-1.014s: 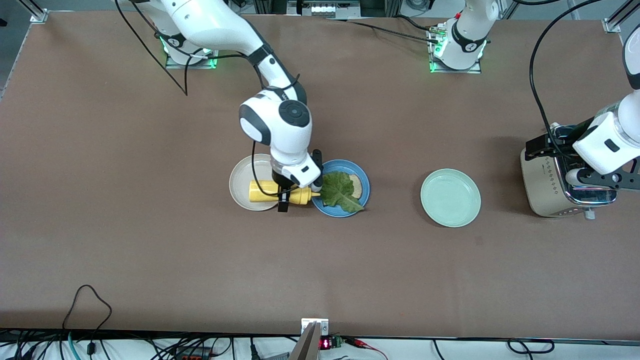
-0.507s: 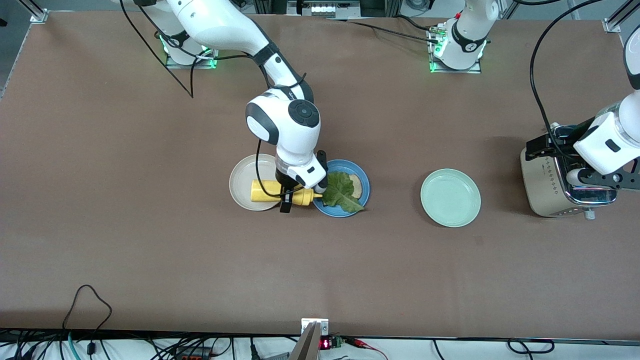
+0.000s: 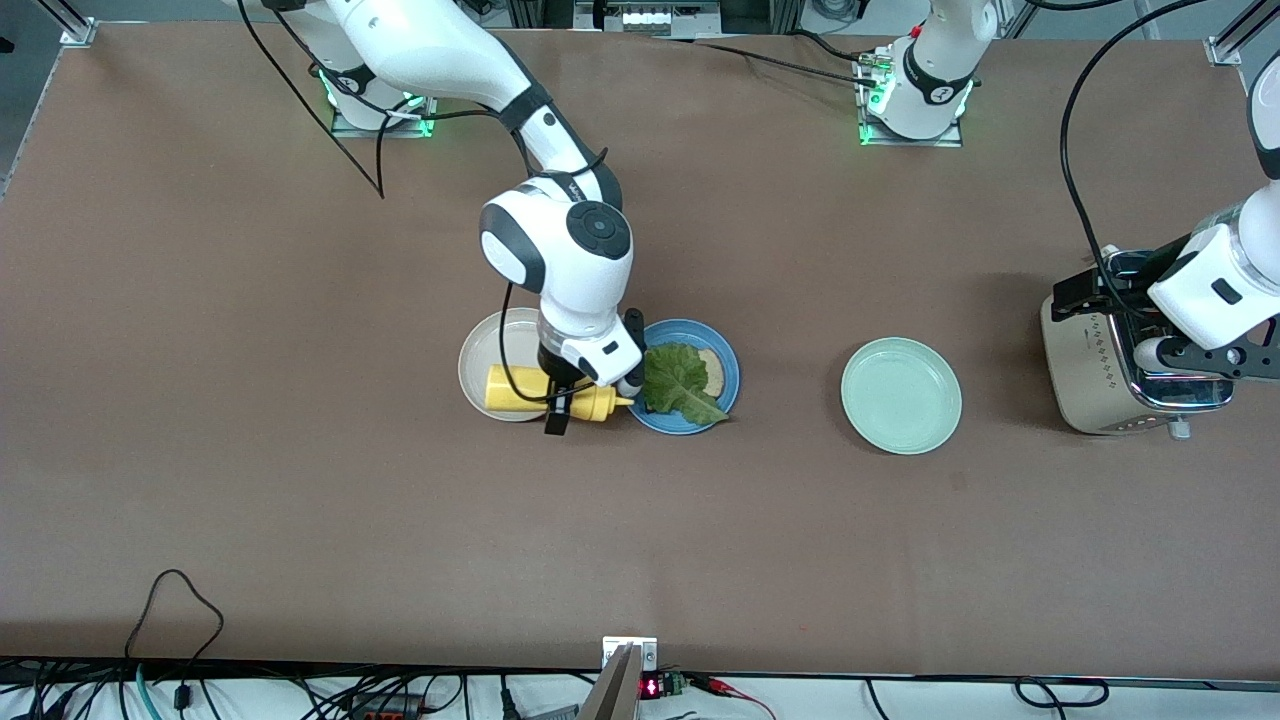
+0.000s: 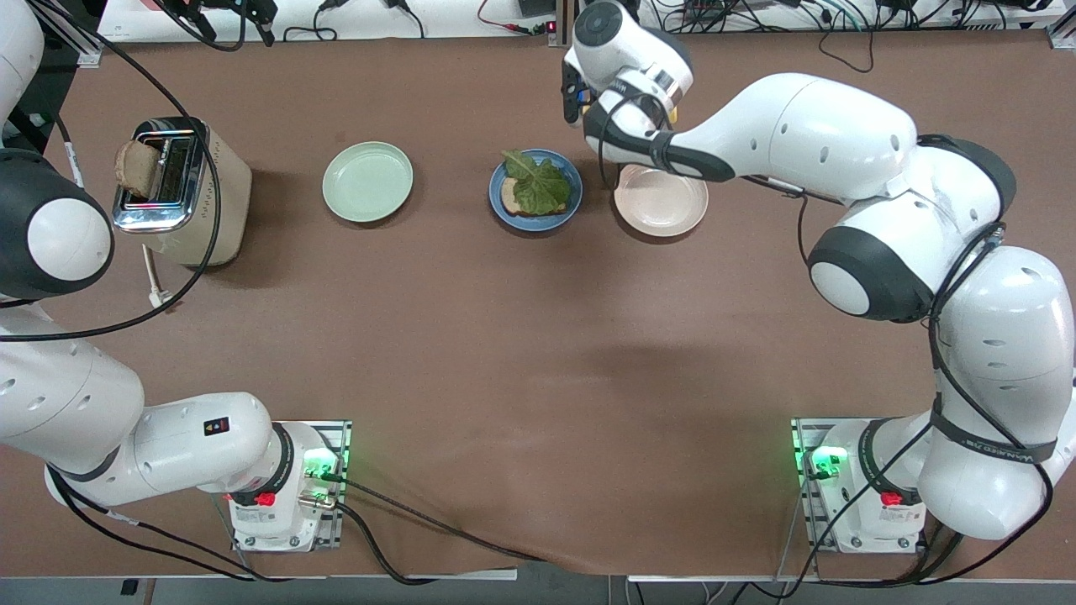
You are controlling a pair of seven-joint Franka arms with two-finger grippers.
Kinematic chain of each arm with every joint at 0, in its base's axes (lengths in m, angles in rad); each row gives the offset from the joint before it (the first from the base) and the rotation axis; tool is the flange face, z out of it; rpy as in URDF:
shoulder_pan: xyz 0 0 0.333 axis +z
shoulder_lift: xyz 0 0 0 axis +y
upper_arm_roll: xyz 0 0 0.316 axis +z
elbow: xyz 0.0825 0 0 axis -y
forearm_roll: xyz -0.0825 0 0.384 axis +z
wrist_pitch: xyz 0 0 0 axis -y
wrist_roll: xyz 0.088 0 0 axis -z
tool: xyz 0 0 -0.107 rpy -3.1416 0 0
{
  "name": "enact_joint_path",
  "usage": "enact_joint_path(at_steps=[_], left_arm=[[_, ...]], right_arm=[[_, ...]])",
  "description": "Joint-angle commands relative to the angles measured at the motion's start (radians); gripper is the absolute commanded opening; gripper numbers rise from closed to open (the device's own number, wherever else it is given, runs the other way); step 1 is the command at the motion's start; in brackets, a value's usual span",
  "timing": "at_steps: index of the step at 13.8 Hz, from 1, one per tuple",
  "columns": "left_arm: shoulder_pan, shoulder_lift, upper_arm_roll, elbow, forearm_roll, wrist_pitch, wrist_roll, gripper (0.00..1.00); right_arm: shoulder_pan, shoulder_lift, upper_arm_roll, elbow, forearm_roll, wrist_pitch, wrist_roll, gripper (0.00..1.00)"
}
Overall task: Make sandwich in blue plate with both arms
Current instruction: 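Carry the mustard back to its spot while the left gripper reaches toaster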
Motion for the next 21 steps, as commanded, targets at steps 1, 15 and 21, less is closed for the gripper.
enact_joint_path(at_steps=[1, 15, 21], left_arm=[[0.011, -0.018, 0.0, -0.015, -0.014, -0.002, -0.008, 1.0], [0.281, 0.054, 0.025, -0.018, 0.043, -0.126, 0.082, 1.0], [0.38, 0.163, 0.023, -0.03, 0.202, -0.051, 0.269, 1.0]], right_arm=[[-0.09, -0.108, 0.011, 0.007, 0.148, -0.049, -0.168, 0.31], [-0.731, -0.257, 0.009, -0.037, 1.181, -0.537, -1.013, 0.31], [-0.905, -0.119, 0.009, -0.067, 1.431, -0.743, -1.245, 0.31]])
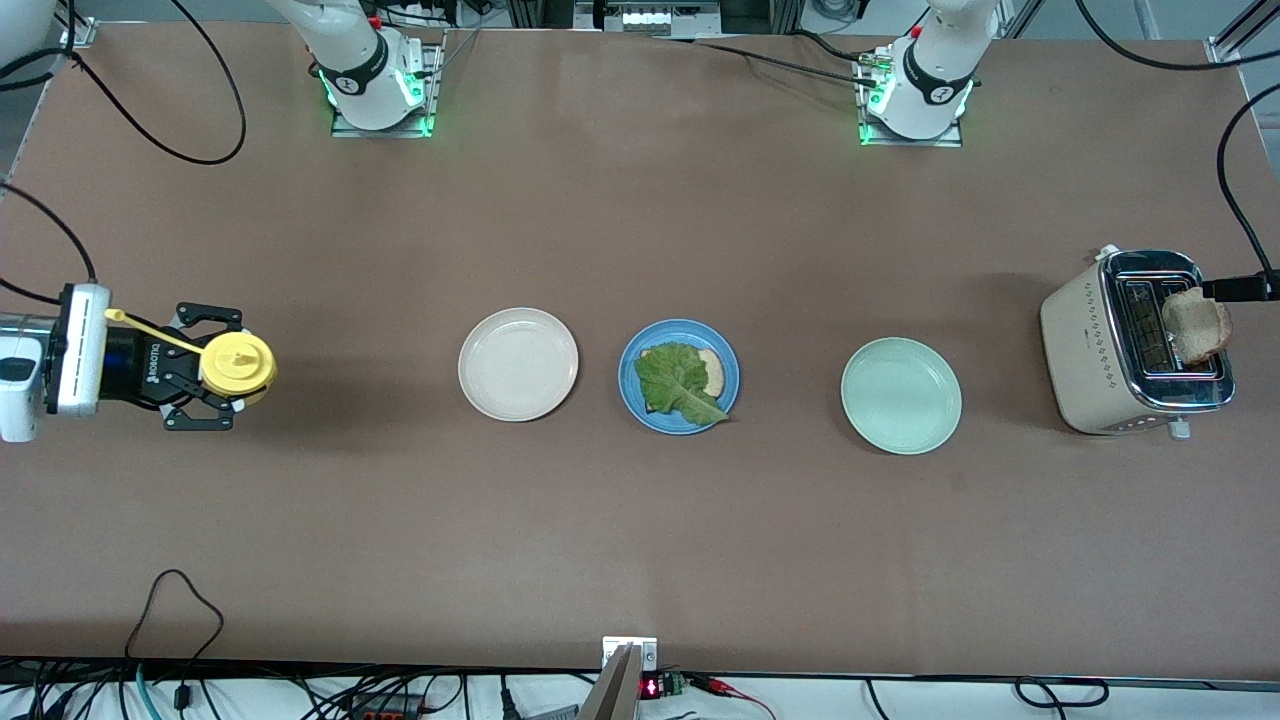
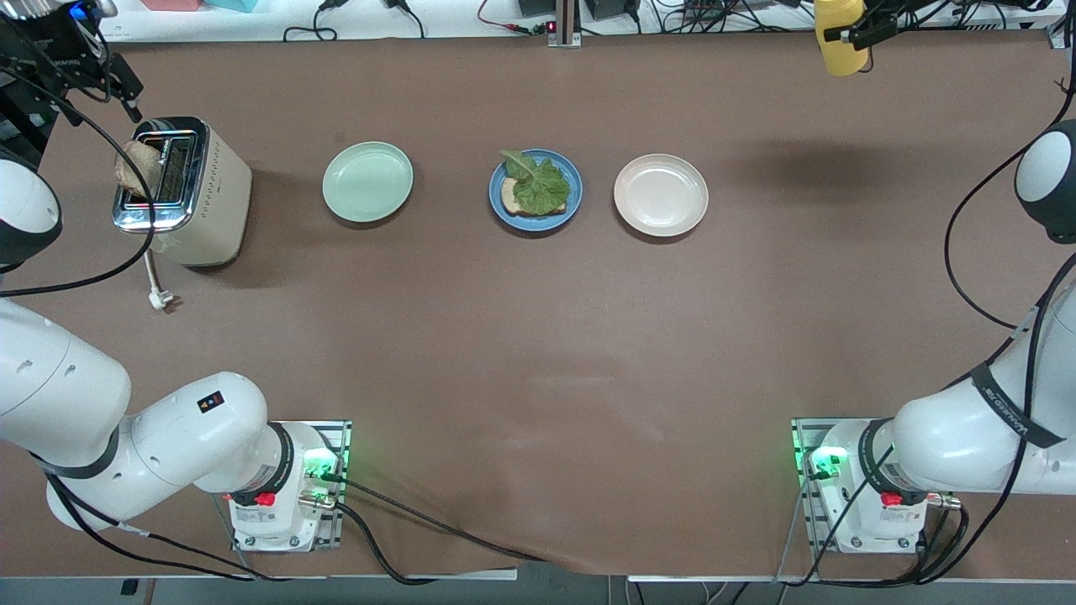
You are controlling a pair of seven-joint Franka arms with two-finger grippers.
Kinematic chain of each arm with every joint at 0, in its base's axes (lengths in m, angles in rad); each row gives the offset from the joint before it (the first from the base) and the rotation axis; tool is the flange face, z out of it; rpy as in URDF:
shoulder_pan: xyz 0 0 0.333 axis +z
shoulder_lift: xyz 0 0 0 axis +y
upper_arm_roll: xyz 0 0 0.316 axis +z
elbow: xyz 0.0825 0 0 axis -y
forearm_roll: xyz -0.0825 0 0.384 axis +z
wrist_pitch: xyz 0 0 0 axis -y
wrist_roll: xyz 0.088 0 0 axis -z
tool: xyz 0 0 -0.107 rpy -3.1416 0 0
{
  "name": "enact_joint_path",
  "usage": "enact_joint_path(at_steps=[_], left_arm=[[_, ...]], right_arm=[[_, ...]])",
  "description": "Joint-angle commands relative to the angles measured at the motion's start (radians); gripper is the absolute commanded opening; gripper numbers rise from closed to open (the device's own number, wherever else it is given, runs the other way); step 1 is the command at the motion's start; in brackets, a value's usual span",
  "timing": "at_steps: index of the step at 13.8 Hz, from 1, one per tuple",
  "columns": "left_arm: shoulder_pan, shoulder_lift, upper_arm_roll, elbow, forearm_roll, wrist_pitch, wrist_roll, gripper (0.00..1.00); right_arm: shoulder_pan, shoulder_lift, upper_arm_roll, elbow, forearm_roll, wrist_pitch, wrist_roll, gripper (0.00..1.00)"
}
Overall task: Make sandwich in blue plate with both arms
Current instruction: 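Set the mustard down with the right gripper while the left grasps toast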
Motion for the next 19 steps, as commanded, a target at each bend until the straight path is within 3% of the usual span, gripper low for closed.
enact_joint_path(at_steps=[1, 3, 5, 8, 11, 14, 17, 19], left_arm=[[0.039, 0.025, -0.012, -0.017, 0.03, 0.076, 0.129, 1.0], [0.057, 0.02, -0.014, -0.088, 0.027, 0.179, 0.148, 1.0], [0.088, 0.016, -0.024, -0.142, 0.027, 0.228, 0.151, 0.93], [0.099, 0.016, -0.026, -0.172, 0.026, 0.288, 0.213, 0.75], [0.108, 0.014, -0.026, -0.188, 0.024, 0.293, 0.213, 0.5], [0.11, 0.011, -0.026, -0.202, 0.024, 0.278, 0.213, 0.32], [0.108, 0.008, -0.028, -0.194, 0.024, 0.212, 0.214, 0.06], [0.105, -0.001, -0.029, -0.18, 0.026, 0.212, 0.214, 0.01]], right_arm=[[-0.075, 0.095, 0.02, 0.007, 0.106, -0.086, -0.124, 0.31], [-0.114, 0.178, 0.02, 0.007, 0.149, -0.128, -0.239, 0.31], [-0.14, 0.256, 0.022, 0.007, 0.175, -0.142, -0.342, 0.31], [-0.174, 0.345, 0.023, 0.007, 0.212, -0.142, -0.445, 0.31], [-0.194, 0.408, 0.023, 0.007, 0.222, -0.142, -0.519, 0.31], [-0.215, 0.459, 0.026, 0.007, 0.234, -0.144, -0.58, 0.31], [-0.231, 0.5, 0.026, 0.007, 0.24, -0.16, -0.602, 0.33], [-0.237, 0.505, 0.026, 0.007, 0.238, -0.163, -0.605, 0.41]])
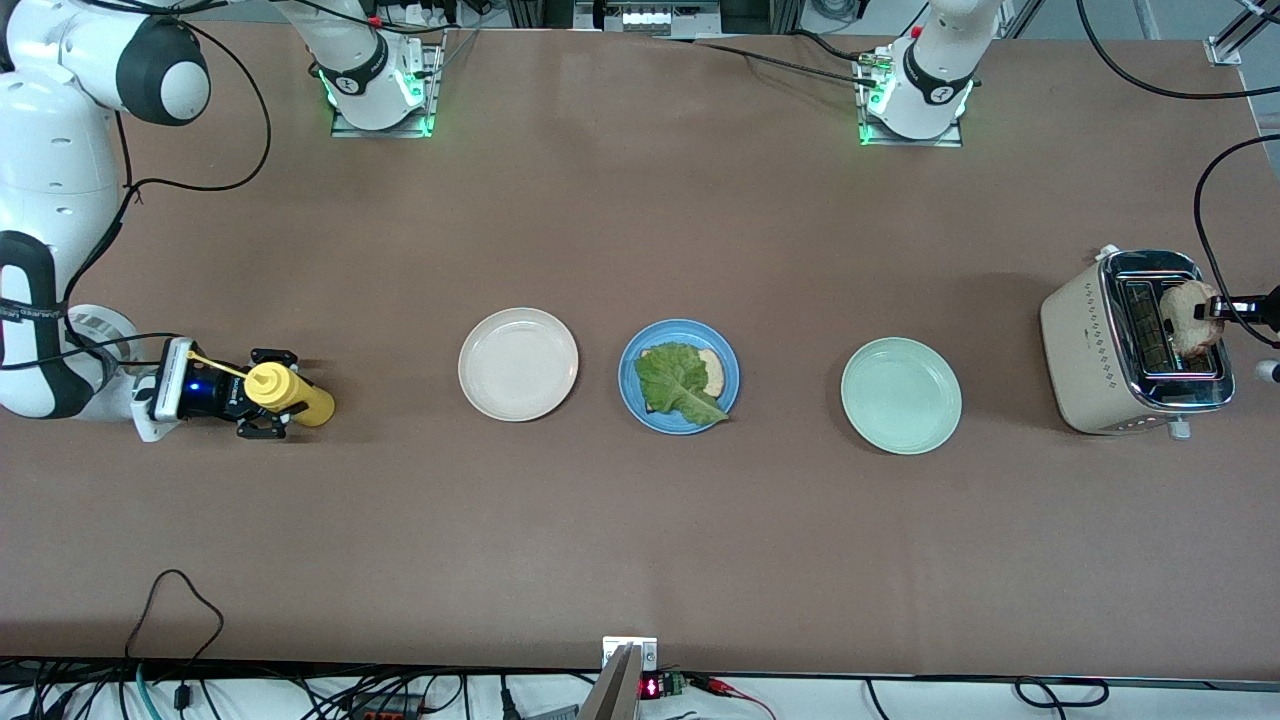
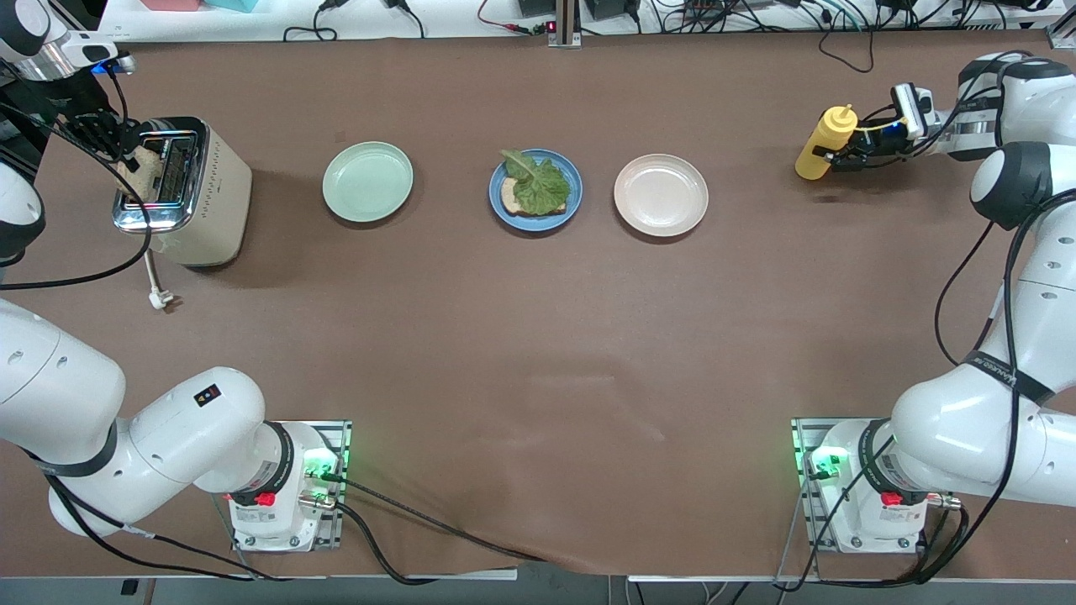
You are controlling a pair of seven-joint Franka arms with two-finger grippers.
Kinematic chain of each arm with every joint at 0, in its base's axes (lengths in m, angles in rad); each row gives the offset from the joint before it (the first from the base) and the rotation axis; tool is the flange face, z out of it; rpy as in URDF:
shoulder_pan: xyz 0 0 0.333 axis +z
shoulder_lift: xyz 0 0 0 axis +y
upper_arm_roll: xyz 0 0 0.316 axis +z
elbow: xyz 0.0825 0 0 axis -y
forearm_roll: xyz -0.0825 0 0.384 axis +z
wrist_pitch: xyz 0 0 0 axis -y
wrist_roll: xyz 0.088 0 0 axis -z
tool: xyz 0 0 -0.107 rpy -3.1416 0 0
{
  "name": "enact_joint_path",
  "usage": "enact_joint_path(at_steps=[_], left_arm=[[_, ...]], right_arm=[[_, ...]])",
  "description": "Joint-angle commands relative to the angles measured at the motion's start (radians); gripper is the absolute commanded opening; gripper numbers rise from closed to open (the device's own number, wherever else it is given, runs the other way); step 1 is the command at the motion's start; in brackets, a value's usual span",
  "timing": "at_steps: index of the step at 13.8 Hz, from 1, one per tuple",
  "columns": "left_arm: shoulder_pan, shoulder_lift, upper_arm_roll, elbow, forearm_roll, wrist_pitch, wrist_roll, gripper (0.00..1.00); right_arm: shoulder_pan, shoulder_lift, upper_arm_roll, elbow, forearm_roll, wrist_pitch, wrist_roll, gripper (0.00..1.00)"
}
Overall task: Make sandwich in blue plate with both arms
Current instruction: 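Set the mustard down with the right gripper while the left grasps toast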
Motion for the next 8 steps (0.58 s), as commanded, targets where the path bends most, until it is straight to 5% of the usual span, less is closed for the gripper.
enact_joint_path(at_steps=[1, 3, 4, 8], left_arm=[[0.007, -0.052, -0.016, -0.009, 0.019, -0.015, 0.022, 0.01], [0.003, -0.095, -0.018, -0.008, 0.021, -0.018, 0.029, 0.01], [0.004, -0.114, -0.016, 0.001, 0.021, -0.019, 0.057, 0.01], [0.0, -0.134, -0.025, 0.152, 0.026, -0.113, 0.143, 0.01]], right_arm=[[-0.027, 0.013, 0.018, 0.02, 0.009, -0.021, -0.007, 0.5], [-0.03, 0.013, 0.016, 0.02, 0.009, -0.02, -0.004, 0.76], [-0.036, 0.013, 0.016, 0.02, 0.007, -0.02, -0.004, 1.0], [-0.072, 0.003, 0.013, 0.027, -0.037, -0.021, 0.001, 1.0]])
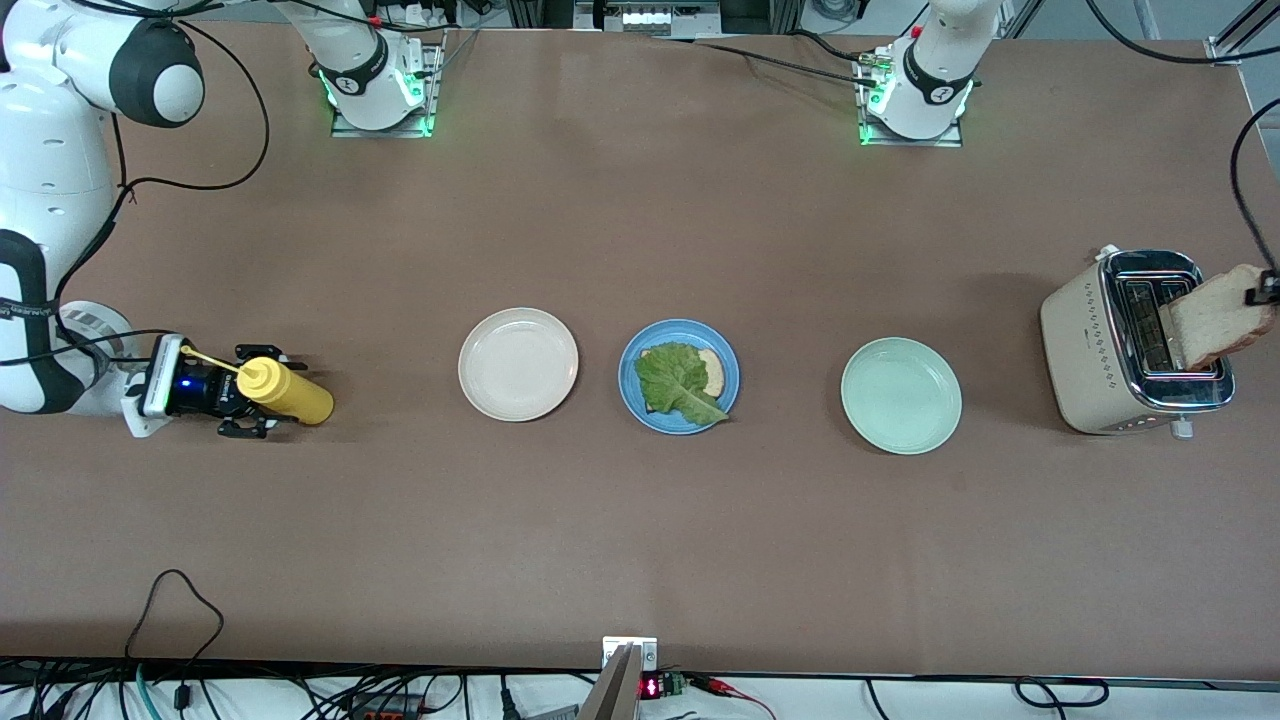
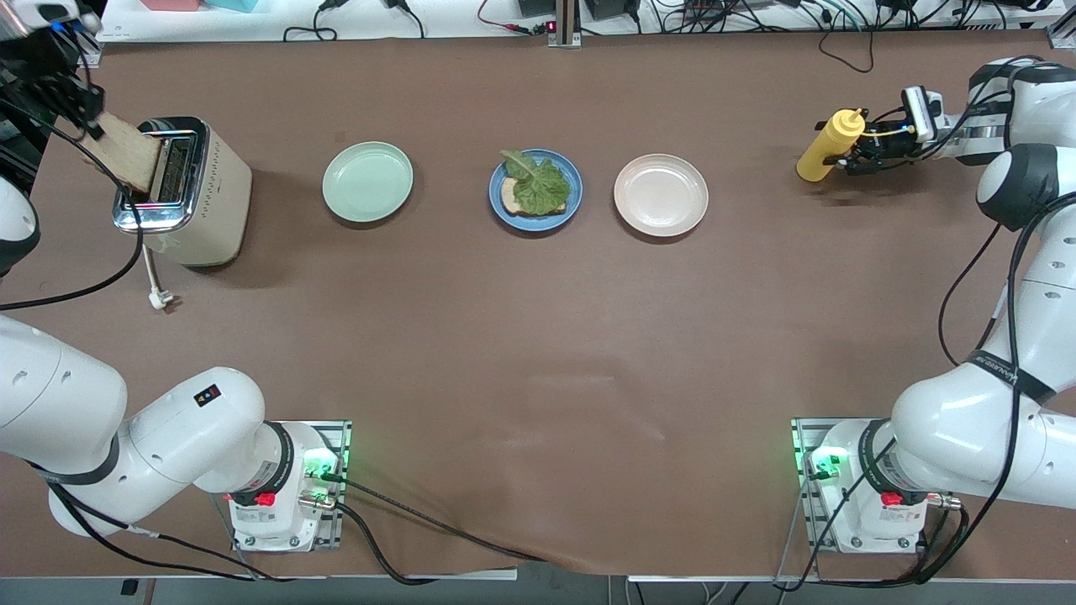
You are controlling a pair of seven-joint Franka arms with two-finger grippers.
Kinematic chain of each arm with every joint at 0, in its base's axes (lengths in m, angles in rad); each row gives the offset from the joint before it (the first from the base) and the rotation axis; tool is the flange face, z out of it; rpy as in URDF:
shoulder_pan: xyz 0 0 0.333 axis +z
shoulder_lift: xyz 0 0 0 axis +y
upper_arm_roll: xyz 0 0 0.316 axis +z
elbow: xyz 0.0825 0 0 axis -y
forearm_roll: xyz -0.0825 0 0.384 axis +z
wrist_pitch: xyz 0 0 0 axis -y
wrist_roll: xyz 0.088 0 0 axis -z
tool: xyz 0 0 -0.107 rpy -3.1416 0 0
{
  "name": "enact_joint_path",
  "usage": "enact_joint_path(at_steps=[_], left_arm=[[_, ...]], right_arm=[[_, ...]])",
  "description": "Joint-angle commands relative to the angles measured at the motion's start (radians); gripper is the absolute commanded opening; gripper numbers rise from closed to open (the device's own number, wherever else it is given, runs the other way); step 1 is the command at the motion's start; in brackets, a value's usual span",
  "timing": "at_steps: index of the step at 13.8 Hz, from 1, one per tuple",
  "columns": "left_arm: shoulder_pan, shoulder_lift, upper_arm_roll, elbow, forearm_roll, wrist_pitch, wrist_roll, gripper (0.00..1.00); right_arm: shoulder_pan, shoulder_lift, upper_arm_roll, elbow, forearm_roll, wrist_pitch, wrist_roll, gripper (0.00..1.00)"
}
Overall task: Make sandwich in blue plate with both arms
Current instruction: 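Set the mustard down with the right gripper while the left grasps toast, then carry the second toast toward the blue plate while the right gripper withdraws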
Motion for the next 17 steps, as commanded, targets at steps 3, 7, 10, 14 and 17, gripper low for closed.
enact_joint_path(at_steps=[3, 7, 10, 14, 17], left_arm=[[0.002, -0.012, -0.087, 0.16, 0.021, -0.213, 0.054, 0.01], [0.002, -0.009, -0.345, 0.16, -0.039, -0.33, 0.026, 0.01], [-0.069, 0.031, -0.429, 0.152, -0.096, -0.33, -0.046, 0.01], [-0.246, 0.098, -0.428, 0.146, -0.204, -0.234, -0.352, 0.01], [-0.312, 0.173, -0.428, 0.143, -0.339, -0.134, -0.51, 0.01]], right_arm=[[-0.08, -0.014, 0.01, 0.019, -0.084, -0.014, 0.01, 1.0], [-0.133, -0.078, 0.004, 0.025, -0.202, -0.011, 0.087, 1.0], [-0.112, -0.188, -0.047, 0.044, -0.309, 0.017, 0.194, 1.0], [-0.06, -0.358, -0.07, 0.044, -0.528, 0.145, 0.335, 1.0], [0.018, -0.516, -0.07, 0.042, -0.732, 0.254, 0.571, 1.0]])
